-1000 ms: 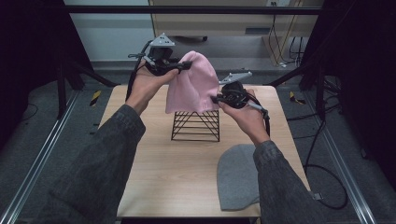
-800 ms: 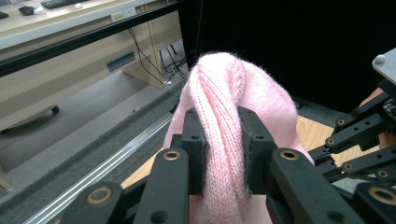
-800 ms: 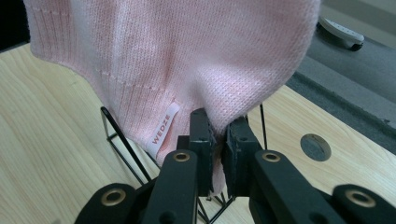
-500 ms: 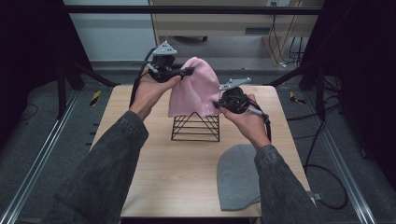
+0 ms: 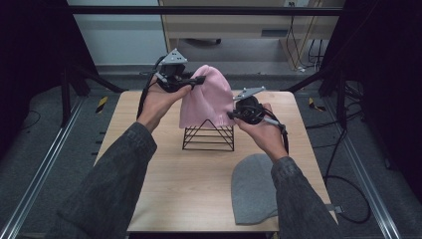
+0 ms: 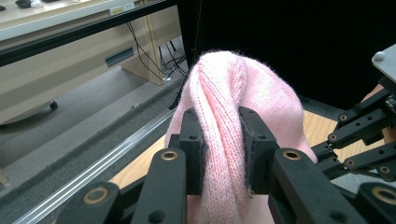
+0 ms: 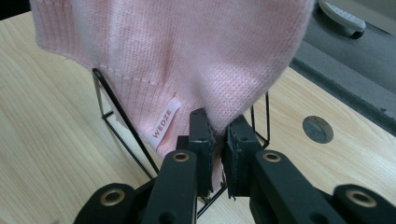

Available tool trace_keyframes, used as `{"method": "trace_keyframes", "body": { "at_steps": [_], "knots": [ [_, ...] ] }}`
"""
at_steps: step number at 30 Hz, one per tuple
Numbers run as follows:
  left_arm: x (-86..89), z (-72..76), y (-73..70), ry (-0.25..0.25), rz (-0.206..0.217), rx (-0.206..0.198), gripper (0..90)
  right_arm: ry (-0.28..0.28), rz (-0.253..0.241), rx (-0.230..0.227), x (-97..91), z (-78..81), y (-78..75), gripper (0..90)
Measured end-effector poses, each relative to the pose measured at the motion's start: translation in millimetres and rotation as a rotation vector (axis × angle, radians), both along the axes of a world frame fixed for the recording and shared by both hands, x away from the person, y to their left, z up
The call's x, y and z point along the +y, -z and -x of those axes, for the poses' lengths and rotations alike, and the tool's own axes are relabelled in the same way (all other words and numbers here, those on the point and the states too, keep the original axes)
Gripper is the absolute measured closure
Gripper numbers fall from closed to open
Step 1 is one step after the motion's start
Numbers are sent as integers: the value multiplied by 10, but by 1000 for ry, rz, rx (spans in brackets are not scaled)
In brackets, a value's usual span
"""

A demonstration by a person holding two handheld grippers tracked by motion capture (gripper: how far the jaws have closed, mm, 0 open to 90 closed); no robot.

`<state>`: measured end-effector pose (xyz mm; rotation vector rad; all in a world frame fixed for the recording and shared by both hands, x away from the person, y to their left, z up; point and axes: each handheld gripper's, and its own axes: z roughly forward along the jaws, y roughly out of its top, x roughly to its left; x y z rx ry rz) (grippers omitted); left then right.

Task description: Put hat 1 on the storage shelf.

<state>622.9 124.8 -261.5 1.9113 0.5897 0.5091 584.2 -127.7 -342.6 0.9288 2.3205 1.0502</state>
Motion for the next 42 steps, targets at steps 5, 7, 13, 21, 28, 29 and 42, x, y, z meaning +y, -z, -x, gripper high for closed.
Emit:
{"method": "trace_keyframes", "body": {
  "at_steps": [5, 7, 13, 21, 28, 29, 42],
  "knots": [
    [6, 7, 28, 4, -6, 2, 726, 3, 3, 2, -12, -10, 29, 831],
    [7, 7, 51, 1, -14, 0, 723, 8, 7, 4, -11, -12, 44, 831],
    [9, 10, 113, 1, -16, 7, 720, 16, 24, 15, -19, -34, 96, 830],
    [6, 34, 150, -3, -23, 4, 713, 20, 42, 15, -7, -62, 132, 829],
    [-9, 89, 204, 3, -22, 4, 704, 27, 40, 24, -15, -57, 183, 829],
    [-13, 95, 209, 3, -23, 4, 704, 25, 35, 23, -17, -54, 195, 828],
    [-16, 233, 262, 14, -52, 14, 702, 19, 14, 35, -59, 59, 299, 825]
  ]
}}
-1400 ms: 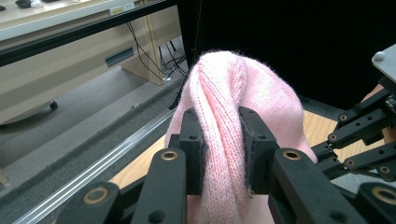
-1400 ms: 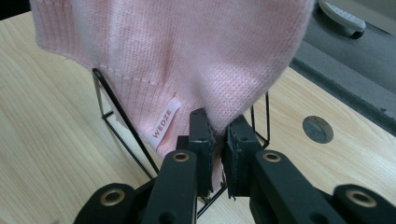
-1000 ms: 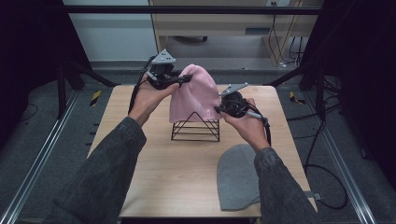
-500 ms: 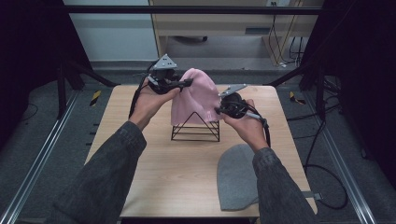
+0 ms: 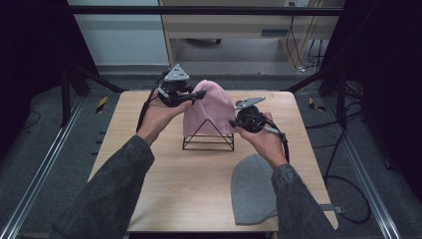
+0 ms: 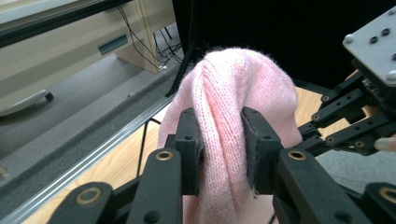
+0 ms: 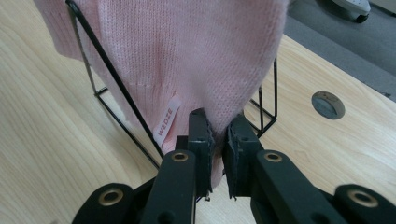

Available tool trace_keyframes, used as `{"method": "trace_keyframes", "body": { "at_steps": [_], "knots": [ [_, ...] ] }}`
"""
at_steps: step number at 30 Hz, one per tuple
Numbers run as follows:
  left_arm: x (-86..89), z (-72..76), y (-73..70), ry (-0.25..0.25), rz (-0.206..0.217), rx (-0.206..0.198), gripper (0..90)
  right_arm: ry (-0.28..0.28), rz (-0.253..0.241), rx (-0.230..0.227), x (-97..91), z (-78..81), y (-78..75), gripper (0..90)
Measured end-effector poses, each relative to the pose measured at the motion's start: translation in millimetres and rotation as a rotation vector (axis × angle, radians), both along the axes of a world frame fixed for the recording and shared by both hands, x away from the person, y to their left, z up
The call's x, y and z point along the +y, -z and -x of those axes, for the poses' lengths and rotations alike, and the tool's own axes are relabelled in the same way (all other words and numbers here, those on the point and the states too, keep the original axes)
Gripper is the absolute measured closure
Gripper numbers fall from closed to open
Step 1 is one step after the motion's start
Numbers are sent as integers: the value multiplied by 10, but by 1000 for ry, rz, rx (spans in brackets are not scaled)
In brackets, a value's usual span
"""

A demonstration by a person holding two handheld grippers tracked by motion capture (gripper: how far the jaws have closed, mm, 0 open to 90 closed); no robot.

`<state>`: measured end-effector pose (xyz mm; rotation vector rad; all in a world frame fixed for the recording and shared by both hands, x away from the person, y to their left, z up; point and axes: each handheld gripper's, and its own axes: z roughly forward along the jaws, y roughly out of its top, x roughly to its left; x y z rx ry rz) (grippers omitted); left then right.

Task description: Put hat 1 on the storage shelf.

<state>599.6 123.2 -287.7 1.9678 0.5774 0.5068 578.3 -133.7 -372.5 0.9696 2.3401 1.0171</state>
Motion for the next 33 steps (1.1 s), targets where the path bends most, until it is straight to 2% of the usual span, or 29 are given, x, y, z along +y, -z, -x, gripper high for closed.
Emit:
{"method": "trace_keyframes", "body": {
  "at_steps": [13, 27, 33],
  "knots": [
    [-64, 43, 20, 15, -19, 10, 725, -13, 7, 18, 1, 8, 37, 799],
    [-119, 102, 59, 23, -53, 25, 751, 5, -4, 30, -46, 47, 113, 671],
    [-133, 119, 101, 23, -52, 36, 754, 27, -18, 32, -99, 101, 135, 610]
  ]
}}
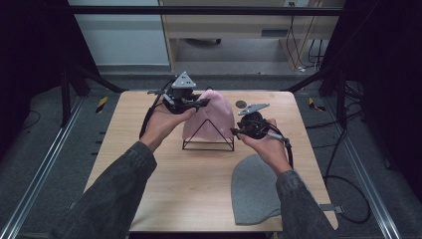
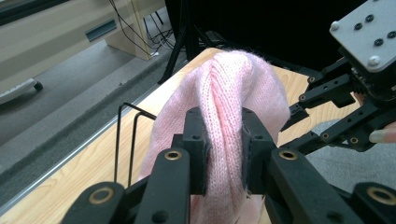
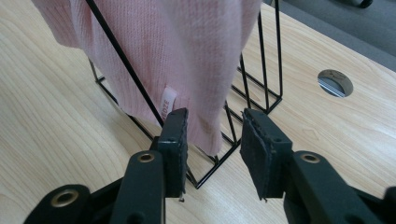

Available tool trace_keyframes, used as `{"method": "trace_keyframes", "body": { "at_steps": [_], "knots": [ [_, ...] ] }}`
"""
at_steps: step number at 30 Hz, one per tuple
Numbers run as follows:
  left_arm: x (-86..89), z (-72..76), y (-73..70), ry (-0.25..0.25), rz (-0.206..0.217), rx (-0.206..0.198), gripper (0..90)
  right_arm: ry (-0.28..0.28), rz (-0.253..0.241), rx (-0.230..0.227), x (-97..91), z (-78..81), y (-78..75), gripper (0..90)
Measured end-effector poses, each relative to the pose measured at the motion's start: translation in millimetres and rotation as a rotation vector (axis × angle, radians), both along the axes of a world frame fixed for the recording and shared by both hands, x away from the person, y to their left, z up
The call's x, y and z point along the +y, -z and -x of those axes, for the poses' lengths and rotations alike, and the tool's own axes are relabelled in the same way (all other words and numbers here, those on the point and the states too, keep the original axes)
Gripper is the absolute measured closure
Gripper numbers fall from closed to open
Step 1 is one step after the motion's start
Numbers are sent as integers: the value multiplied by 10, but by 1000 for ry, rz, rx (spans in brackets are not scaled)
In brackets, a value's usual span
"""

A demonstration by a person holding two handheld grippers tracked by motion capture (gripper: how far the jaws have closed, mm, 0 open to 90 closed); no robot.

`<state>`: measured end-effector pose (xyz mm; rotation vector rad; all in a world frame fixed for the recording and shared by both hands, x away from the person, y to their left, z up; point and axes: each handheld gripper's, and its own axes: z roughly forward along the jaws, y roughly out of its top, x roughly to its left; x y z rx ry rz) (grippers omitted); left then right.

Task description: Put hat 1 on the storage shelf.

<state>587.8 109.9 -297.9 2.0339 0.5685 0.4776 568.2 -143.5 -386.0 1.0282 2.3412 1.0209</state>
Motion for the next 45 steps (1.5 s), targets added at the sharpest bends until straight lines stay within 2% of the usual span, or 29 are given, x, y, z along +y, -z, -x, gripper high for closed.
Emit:
{"method": "trace_keyframes", "body": {
  "at_steps": [7, 14, 17, 21, 27, 33, 37, 41, 43, 45],
  "knots": [
    [-23, 13, 110, 7, -25, 19, 753, 20, -2, -5, -66, 42, 1, 564],
    [-18, 8, 188, 5, -29, 38, 752, 44, 1, -20, -169, 78, -11, 511],
    [-17, 11, 209, 3, -29, 43, 751, 52, 2, -17, -208, 94, -6, 503],
    [-18, 17, 241, 7, -55, 47, 750, 64, 8, -14, -267, 109, 6, 489],
    [9, 6, 270, 4, -45, 59, 749, 73, 0, -15, -321, 122, 3, 485],
    [4, -1, 350, 4, -55, 78, 744, 82, 4, -10, -359, 118, 28, 482],
    [21, -6, 375, -5, -40, 87, 729, 91, 7, -7, -405, 122, 31, 480],
    [76, 2, 362, -11, 9, 113, 645, 108, 10, -7, -480, 144, 30, 470],
    [93, 19, 347, -14, 16, 108, 584, 109, 12, -7, -499, 149, 27, 469],
    [130, 67, 303, -18, 28, 90, 560, 123, 13, -6, -560, 166, 32, 464]
  ]
}}
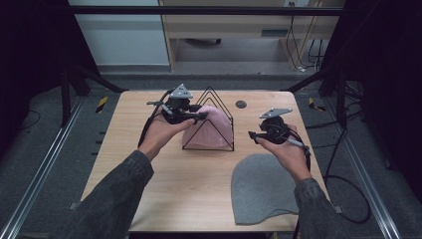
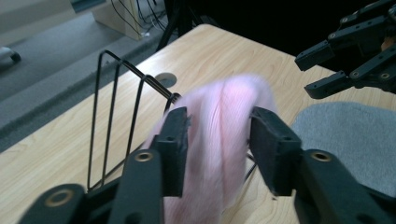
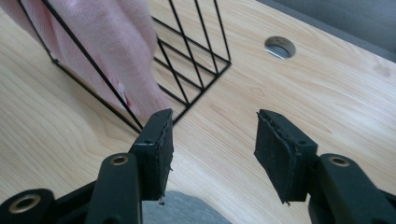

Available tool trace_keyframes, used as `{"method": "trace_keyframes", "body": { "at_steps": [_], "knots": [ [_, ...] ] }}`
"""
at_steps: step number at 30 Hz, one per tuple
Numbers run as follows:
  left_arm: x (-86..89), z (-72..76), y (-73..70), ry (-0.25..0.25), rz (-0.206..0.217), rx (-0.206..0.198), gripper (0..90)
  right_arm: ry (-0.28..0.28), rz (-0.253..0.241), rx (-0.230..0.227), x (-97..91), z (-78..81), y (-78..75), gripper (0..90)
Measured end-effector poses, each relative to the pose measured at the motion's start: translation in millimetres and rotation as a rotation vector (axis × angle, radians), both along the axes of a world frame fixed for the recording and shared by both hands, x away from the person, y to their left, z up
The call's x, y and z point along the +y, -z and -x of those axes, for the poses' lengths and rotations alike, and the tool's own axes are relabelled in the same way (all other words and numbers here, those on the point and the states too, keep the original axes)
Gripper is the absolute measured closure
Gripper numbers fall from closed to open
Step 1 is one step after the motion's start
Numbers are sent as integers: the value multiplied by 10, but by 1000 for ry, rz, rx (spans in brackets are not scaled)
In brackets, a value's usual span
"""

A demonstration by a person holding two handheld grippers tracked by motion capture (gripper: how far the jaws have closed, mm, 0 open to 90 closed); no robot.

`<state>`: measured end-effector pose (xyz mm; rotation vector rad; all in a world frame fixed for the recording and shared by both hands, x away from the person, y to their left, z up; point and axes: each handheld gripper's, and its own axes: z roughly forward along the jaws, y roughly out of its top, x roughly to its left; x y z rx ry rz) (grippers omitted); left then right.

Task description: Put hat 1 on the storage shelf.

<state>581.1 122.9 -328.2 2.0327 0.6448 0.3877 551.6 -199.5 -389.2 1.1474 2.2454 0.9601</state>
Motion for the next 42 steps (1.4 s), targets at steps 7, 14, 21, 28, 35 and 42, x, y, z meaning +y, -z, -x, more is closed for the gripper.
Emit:
{"method": "trace_keyframes", "body": {
  "at_steps": [7, 14, 21, 28, 35, 42],
  "knots": [
    [187, 294, -66, -37, -28, -52, 344, 57, 4, 30, -207, 62, 97, 442],
    [595, 735, 267, -143, -135, -30, 114, 113, -17, 125, -400, 97, 300, 388],
    [1156, 1275, 1028, -226, -142, 36, 76, 119, -32, 209, -537, 102, 574, 437],
    [1176, 1255, 1207, -248, -182, 94, 94, 138, -27, 232, -657, 110, 717, 474],
    [1199, 1276, 1231, -263, -203, 94, 95, 121, 14, 255, -639, 94, 857, 470],
    [1270, 1239, 1240, -272, -189, 106, 97, 116, 35, 265, -618, 104, 904, 483]
  ]
}}
